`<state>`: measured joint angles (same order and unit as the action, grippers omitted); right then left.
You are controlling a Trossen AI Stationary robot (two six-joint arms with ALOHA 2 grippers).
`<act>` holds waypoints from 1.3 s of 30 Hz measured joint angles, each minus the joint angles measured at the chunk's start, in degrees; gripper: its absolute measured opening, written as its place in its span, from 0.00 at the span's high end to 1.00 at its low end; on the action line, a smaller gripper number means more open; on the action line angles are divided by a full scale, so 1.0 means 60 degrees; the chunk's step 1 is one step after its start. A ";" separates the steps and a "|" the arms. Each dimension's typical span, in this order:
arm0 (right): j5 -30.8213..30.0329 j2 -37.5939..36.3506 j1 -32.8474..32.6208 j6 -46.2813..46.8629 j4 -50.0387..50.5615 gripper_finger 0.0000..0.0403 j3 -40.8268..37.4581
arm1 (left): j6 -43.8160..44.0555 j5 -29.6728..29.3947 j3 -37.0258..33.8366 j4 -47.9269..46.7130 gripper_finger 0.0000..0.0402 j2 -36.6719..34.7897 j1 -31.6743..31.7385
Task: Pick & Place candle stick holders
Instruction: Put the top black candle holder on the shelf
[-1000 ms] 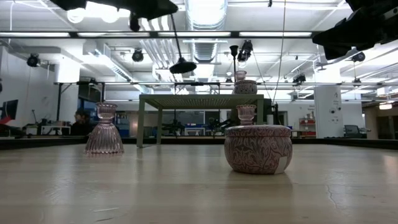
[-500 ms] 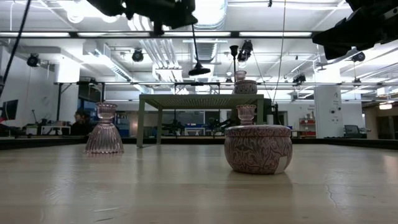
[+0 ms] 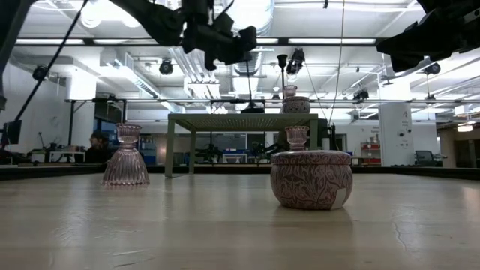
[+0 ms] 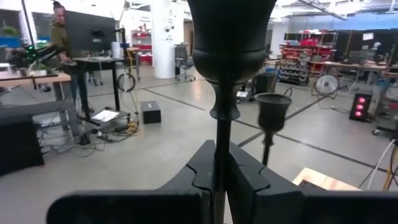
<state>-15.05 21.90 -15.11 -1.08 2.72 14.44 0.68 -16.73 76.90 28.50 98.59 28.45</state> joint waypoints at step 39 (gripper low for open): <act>0.0000 0.0000 0.0000 0.0000 0.0001 0.98 0.0000 | 0.0657 -0.0255 0.1067 -0.0752 0.94 0.1154 0.0240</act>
<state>-15.05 21.90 -15.11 -1.08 2.73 14.44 4.63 -18.26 83.31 23.99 105.51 29.89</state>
